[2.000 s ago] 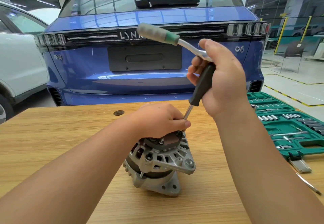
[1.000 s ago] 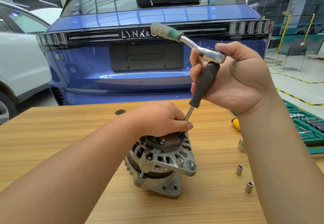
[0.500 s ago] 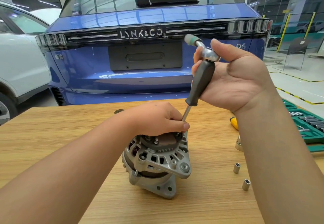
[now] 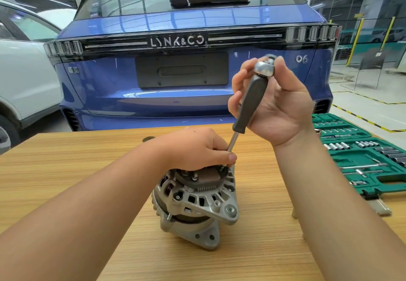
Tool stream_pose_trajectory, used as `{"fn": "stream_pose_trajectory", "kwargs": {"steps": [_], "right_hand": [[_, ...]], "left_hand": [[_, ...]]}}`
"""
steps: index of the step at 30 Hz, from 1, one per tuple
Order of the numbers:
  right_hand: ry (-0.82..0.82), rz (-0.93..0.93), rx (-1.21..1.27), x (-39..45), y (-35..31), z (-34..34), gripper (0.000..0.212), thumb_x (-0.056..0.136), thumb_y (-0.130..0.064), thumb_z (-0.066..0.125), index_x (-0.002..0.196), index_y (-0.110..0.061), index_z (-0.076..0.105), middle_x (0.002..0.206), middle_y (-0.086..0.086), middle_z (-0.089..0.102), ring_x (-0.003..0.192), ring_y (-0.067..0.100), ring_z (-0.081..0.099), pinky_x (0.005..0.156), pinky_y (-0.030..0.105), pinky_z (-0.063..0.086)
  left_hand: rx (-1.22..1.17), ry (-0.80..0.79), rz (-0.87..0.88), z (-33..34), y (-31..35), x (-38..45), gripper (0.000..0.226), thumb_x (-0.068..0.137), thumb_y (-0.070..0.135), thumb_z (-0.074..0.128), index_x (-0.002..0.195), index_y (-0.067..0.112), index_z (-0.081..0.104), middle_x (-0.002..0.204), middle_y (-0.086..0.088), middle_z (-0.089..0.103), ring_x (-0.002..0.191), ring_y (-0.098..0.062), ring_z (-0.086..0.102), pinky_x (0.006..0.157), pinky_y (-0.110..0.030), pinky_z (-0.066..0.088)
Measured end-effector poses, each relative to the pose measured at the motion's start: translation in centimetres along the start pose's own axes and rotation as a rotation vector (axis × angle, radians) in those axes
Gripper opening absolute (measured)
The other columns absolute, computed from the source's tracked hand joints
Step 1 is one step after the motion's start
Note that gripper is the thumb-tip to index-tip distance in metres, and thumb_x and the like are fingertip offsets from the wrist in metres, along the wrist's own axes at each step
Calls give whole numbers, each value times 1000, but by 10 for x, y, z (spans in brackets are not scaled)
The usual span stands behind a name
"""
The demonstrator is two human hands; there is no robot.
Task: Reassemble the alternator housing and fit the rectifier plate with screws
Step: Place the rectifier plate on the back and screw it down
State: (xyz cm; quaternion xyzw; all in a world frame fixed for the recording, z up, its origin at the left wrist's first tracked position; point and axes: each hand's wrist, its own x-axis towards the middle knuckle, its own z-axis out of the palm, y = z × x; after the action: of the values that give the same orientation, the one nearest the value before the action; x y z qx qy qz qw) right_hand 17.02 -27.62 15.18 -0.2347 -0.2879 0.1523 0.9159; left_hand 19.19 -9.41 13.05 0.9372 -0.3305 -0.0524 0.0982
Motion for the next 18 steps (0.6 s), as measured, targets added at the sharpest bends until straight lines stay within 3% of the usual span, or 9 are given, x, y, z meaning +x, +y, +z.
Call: {"fn": "stream_pose_trajectory", "kwargs": {"steps": [4,9,13,15,18], "right_hand": [[162,-303,-29,5,7,5,26,76,-9,72,81,-23,52,93,-5,61,88,16,60,77,31,42],[364,-814,-502,13,32,15,28,84,9,68,82,-15,54,90,4,64,81,16,64,76,29,52],[465,-1178,-899,13,36,12,30,85,6,71,83,-18,54,95,4,61,85,22,66,80,30,52],[506,-1210,-941,13,38,10,28,88,4,69,84,-20,55,99,5,62,88,26,68,75,32,56],[501,-1004,-753,12,43,12,9,95,-13,61,92,-21,61,100,7,70,83,27,72,60,34,54]], "left_hand": [[2,31,-26,3,-3,2,41,95,69,48,85,34,66,88,7,66,75,-7,61,59,-27,39],[-31,28,-23,2,-3,0,32,95,68,50,83,42,64,84,7,65,67,-4,58,59,-27,40],[-24,15,-15,1,0,-1,31,97,68,47,74,53,63,82,10,63,67,1,57,59,-26,39],[-27,12,-4,1,1,-1,33,97,67,47,68,58,60,79,11,62,64,5,55,58,-26,38],[-25,17,2,1,0,0,32,97,67,47,70,57,61,79,11,62,65,3,55,58,-27,38]]}}
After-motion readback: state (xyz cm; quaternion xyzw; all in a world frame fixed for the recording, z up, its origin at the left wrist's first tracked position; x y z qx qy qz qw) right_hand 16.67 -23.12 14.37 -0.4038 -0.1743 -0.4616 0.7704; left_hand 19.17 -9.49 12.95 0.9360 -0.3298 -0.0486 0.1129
